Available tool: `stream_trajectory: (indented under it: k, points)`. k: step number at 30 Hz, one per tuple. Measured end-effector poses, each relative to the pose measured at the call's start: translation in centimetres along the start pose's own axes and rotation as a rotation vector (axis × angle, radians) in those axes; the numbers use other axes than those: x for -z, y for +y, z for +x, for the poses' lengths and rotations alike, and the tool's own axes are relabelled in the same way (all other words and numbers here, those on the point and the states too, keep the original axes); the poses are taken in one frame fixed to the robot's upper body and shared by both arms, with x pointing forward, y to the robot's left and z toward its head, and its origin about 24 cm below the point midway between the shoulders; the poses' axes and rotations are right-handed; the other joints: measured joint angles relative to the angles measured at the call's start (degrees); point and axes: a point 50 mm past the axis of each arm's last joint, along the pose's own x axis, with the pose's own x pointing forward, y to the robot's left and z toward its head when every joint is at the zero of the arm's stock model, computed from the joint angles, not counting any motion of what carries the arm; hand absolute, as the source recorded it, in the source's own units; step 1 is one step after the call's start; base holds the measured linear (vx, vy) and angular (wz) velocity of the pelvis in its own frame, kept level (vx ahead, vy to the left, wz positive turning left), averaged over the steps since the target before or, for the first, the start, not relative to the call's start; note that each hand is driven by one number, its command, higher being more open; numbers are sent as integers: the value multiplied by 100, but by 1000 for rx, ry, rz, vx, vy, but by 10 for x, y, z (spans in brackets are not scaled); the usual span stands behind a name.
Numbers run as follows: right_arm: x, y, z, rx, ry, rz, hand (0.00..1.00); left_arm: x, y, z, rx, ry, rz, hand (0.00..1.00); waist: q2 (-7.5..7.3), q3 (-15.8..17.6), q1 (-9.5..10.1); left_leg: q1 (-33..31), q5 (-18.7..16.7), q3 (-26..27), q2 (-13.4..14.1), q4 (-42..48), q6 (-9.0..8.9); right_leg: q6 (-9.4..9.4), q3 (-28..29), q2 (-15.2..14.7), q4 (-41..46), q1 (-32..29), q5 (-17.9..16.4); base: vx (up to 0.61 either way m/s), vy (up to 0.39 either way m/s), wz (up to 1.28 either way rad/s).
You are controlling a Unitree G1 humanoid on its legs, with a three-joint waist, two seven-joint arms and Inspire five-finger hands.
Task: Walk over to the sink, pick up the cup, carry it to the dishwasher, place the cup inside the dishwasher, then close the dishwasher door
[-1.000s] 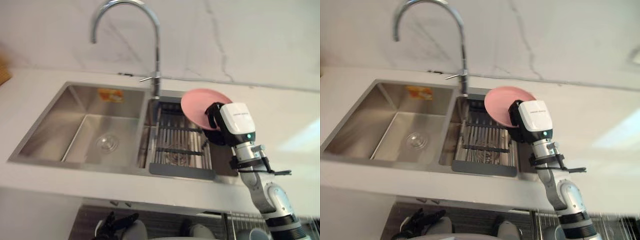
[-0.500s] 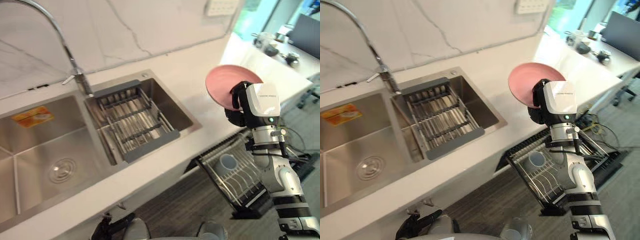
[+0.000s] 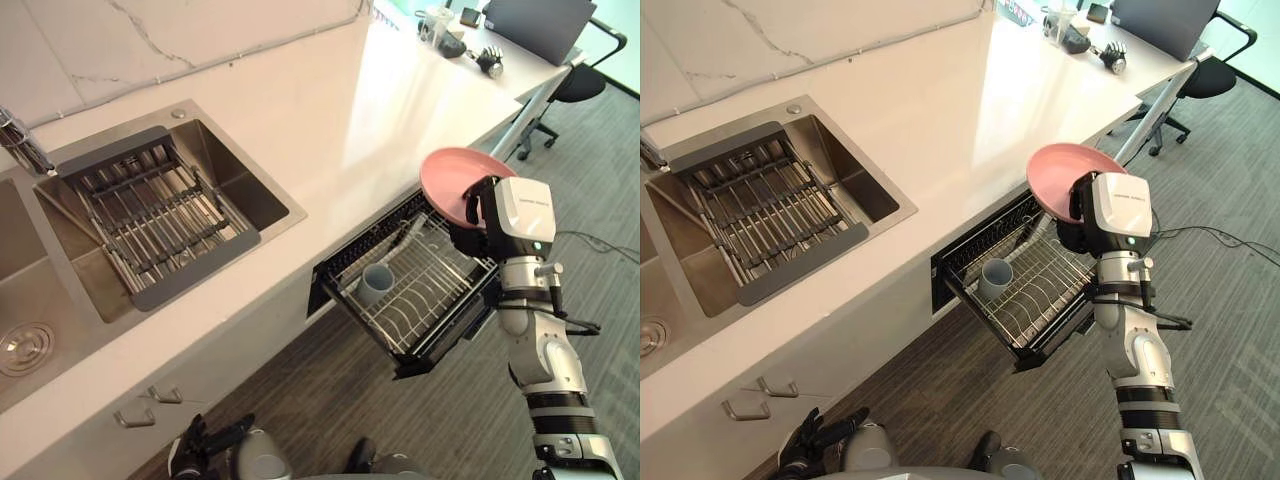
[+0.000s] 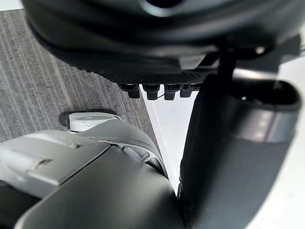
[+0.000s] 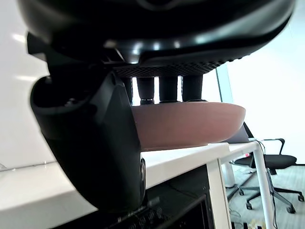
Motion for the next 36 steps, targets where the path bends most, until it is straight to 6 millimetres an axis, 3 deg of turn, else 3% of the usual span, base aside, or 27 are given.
stream_trajectory:
  k: [5,11,14,23,24,30,36]
  points:
    - [5,3,17,-1,73,45,0,-21,-11,7,36,-68,0,100,42,465,-8,-391,358,-65,-282,-357,115,-50,-66,-132,-48,-476,190,-83,27,8]
    - [9,-14,59,55,151,140,0,-50,-35,16,112,-158,24,100,311,1073,-4,-1011,584,-185,-613,-472,353,-55,-72,-516,434,-1277,195,-53,96,6]
    - [12,-23,80,57,173,114,0,-62,-47,19,151,-186,35,100,420,1131,49,-1351,622,-282,-772,-474,413,-55,-48,-677,640,-1680,195,-23,74,5]
    - [14,-38,104,71,232,140,0,-74,-70,20,228,-214,57,100,606,1235,139,-1679,696,-489,-1018,-537,519,-26,-43,-893,799,-2021,213,-21,51,8]
    - [14,-40,105,76,235,135,100,-75,-71,20,233,-215,53,100,609,1236,127,-1704,720,-520,-1053,-566,527,-26,-40,-917,813,-2061,213,0,0,0]
    - [28,-39,103,74,322,156,100,-76,-79,20,260,-220,76,100,615,1239,106,-1713,861,-615,-1166,-751,546,-23,-70,-992,850,-2117,216,-28,10,7]
    - [44,-16,88,-19,426,204,100,-77,-80,20,263,-224,77,100,652,1257,110,-1644,971,-615,-1190,-898,540,-36,-71,-990,856,-2110,224,0,0,0]
